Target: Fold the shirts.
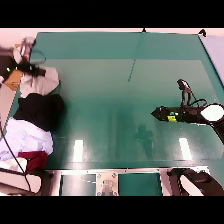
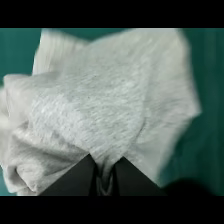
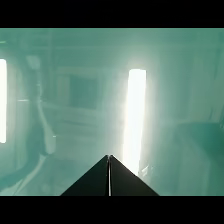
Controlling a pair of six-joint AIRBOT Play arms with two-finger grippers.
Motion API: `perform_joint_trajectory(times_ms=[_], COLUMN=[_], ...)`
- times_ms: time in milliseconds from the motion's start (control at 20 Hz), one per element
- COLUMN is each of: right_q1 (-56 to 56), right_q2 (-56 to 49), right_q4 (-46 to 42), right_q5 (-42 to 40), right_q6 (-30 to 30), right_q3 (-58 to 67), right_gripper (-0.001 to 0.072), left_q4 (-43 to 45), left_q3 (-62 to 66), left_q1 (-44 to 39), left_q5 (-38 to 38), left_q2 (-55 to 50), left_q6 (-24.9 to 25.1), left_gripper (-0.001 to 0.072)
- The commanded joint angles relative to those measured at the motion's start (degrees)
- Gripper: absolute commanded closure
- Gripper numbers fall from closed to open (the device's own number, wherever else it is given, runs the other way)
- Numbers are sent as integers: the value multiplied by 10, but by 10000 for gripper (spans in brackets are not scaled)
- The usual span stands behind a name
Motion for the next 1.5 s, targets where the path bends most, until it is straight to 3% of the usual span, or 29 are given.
perform_joint_trajectory(times_ms=[0, 250, 450, 500, 550, 600, 650, 700, 950, 1100, 1200, 1300, 1400, 1450], right_q1=[-4, -41, -54, -54, -54, -54, -59, -68, -134, -139, -139, -139, -140, -140], right_q2=[0, 0, 0, 0, 0, 0, 0, 0, -1, -15, -46, -98, -158, -193], right_q4=[0, 0, 0, 0, 0, 0, 0, -2, -2, 5, 42, 111, 160, 174], right_q5=[35, 44, 47, 50, 54, 57, 64, 72, 74, 53, 16, 12, -7, -6], right_q6=[4, 3, 3, 3, 4, 4, 3, 3, 2, -1, -35, -93, -141, -155], right_q3=[0, 1, 0, 0, 0, 0, 0, 0, -18, -80, -112, -112, -90, -65], right_gripper=[699, 699, 678, 582, 466, 385, 303, 281, 285, 285, 285, 286, 286, 286], left_q4=[-117, -239, -242, -243, -247, -251, -250, -250, -250, -263, -310, -426, -497, -496], left_q3=[65, 58, -15, -31, -41, -42, -41, -36, -32, -117, -195, -265, -320, -337], left_q1=[-85, -243, -347, -364, -375, -376, -369, -353, -229, -195, -195, -202, -216, -227], left_q5=[-82, -174, -111, -93, -85, -89, -94, -103, -201, -159, -97, -57, -75, -85], left_q2=[83, 128, 92, 79, 65, 56, 54, 55, 53, 53, 50, 47, 47, 47], left_q6=[3, -46, -87, -92, -100, -124, -131, -132, -152, -151, -123, -62, 2, 4], left_gripper=[686, 686, 684, 556, 152, 56, 56, 56, 56, 56, 56, 56, 56, 56])
